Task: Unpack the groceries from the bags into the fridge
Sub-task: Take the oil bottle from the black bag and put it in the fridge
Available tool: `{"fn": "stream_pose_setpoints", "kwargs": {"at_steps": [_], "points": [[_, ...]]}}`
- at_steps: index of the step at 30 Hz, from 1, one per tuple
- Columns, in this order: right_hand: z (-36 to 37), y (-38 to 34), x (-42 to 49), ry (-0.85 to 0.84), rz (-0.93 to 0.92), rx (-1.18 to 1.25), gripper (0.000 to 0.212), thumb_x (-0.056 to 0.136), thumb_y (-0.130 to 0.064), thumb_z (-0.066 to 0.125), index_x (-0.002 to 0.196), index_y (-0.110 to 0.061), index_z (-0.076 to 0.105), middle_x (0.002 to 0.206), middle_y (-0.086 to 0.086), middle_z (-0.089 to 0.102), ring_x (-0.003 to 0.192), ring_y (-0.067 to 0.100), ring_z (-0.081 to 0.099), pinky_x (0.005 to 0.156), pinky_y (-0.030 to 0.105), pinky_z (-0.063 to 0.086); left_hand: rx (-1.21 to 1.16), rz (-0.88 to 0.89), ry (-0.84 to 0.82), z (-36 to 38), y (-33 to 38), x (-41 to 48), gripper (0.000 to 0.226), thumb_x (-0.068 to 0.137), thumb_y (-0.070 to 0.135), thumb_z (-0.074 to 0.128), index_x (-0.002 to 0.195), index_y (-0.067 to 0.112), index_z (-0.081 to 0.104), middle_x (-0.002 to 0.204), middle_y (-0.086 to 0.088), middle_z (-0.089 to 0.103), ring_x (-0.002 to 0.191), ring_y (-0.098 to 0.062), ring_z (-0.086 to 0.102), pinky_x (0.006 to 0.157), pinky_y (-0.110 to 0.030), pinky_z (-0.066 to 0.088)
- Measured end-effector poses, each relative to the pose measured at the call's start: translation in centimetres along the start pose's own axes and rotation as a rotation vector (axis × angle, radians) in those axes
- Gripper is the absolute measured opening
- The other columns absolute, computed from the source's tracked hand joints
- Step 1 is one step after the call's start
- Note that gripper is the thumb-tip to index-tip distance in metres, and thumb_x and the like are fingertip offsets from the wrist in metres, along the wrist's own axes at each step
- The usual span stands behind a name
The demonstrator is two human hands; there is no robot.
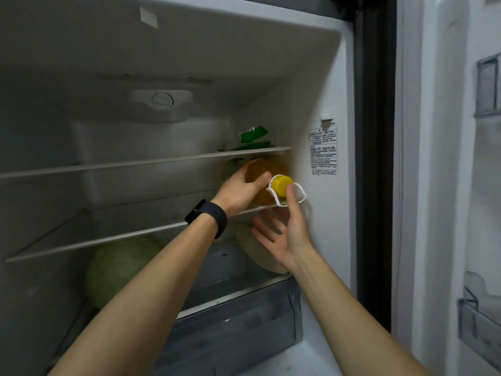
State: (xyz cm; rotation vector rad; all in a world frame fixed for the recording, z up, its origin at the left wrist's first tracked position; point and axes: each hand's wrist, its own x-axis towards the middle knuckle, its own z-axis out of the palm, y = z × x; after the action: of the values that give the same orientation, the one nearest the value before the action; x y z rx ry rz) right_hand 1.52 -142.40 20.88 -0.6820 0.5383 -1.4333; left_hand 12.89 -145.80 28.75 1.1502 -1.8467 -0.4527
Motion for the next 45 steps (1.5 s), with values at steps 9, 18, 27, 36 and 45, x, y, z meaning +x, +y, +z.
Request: {"fn": "stream_pose_setpoints", "kwargs": {"at_steps": [9, 18, 27, 36, 45], "points": [[0.8, 0.8, 4.7, 0.2, -0.067, -0.112, 0.07, 0.063, -0.068, 0.078, 0.117, -0.025, 0.062, 0.111, 0.009, 0.07, 0.099, 0.029, 0.068, 0.067, 0.033, 0.058, -0.003, -0.126, -0.071, -0.4, -2.1, 3.9, 0.07, 0.1, 0.045, 0.049, 0.157, 0.022, 0.015, 0.16, -0.005, 0.028, 0.144, -0.026, 0.033, 0.113, -0.034, 0.028], [1.1, -0.2, 4.8, 0.212, -0.081, -0.163, 0.055, 0.074, -0.054, 0.081, 0.109, -0.016, 0.062, 0.103, 0.012, 0.069, 0.092, 0.027, 0.068, 0.068, 0.034, 0.061, 0.203, -0.076, 0.032, -0.5, -1.7, 3.6, 0.054, 0.102, 0.045, 0.046, 0.15, 0.023, 0.035, 0.15, -0.002, 0.046, 0.134, -0.024, 0.046, 0.098, -0.027, 0.038], [1.9, -4.4, 0.4, 0.104, 0.045, -0.393, 0.056, 0.084, -0.048, 0.075, 0.121, -0.009, 0.056, 0.104, 0.02, 0.069, 0.081, 0.026, 0.071, 0.055, 0.032, 0.061, 0.598, 0.03, -0.049, -1.0, 2.2, -0.8, 0.036, 0.098, 0.027, 0.049, 0.132, 0.021, 0.058, 0.133, -0.01, 0.061, 0.119, -0.031, 0.057, 0.1, -0.042, 0.048], [0.8, -6.5, -6.1, 0.031, -0.142, -0.953, 0.028, 0.096, -0.024, 0.061, 0.121, -0.013, 0.063, 0.099, 0.006, 0.067, 0.091, 0.021, 0.07, 0.078, 0.039, 0.063, 0.679, -0.044, -0.058, -1.3, 5.2, -7.7, 0.05, 0.095, 0.016, 0.049, 0.143, 0.028, 0.049, 0.138, -0.009, 0.056, 0.121, -0.029, 0.055, 0.099, -0.043, 0.049], [-4.1, -5.2, -18.8, -0.343, -0.868, -1.704, 0.034, 0.102, -0.034, 0.045, 0.131, -0.028, 0.061, 0.135, -0.006, 0.059, 0.128, 0.018, 0.047, 0.104, 0.032, 0.037, 0.9, -0.093, 0.214, 0.6, 6.7, -25.9, 0.051, 0.09, 0.035, 0.054, 0.141, 0.027, 0.051, 0.142, 0.0, 0.053, 0.128, -0.024, 0.049, 0.097, -0.038, 0.048]]}}
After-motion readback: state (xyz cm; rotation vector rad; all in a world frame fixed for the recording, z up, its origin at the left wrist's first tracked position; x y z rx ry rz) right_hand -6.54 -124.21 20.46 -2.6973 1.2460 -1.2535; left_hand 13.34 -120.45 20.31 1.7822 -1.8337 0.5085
